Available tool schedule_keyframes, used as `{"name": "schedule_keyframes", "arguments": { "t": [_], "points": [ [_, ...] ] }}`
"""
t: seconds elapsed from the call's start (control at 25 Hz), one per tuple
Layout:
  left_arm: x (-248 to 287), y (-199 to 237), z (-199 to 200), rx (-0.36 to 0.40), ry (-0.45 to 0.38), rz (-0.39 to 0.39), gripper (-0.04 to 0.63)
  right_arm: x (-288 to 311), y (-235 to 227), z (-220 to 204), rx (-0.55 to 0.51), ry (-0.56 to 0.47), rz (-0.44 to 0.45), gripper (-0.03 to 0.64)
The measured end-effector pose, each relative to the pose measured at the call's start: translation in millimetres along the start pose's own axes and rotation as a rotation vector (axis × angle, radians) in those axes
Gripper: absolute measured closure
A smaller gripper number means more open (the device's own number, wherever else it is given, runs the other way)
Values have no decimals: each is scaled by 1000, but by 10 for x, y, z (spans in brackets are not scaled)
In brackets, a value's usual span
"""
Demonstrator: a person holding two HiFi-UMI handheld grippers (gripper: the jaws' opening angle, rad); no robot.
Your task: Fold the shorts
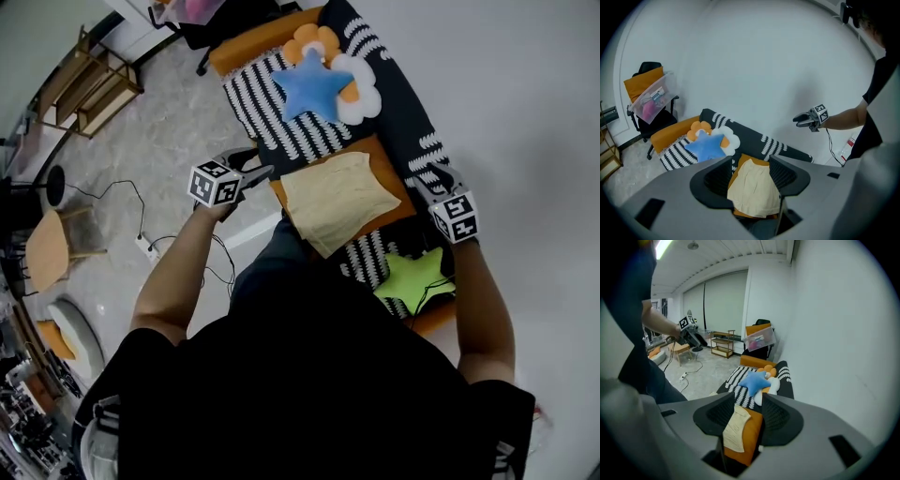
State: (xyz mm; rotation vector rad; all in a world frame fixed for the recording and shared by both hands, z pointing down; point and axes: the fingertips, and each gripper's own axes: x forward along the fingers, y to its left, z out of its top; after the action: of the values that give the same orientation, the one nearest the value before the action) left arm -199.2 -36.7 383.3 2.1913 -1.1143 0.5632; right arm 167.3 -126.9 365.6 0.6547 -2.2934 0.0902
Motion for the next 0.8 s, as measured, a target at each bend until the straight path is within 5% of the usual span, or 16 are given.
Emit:
{"name": "schedule_keyframes", "arguments": {
  "t": [0.48, 0.8],
  "points": [
    [769, 960, -456, -47, 133, 6, 328, 1390, -183, -373, 12, 168, 114, 420],
    [1221, 1339, -728, -49, 202, -77, 328, 2112, -202, -618, 19, 288, 176, 419]
  ]
}}
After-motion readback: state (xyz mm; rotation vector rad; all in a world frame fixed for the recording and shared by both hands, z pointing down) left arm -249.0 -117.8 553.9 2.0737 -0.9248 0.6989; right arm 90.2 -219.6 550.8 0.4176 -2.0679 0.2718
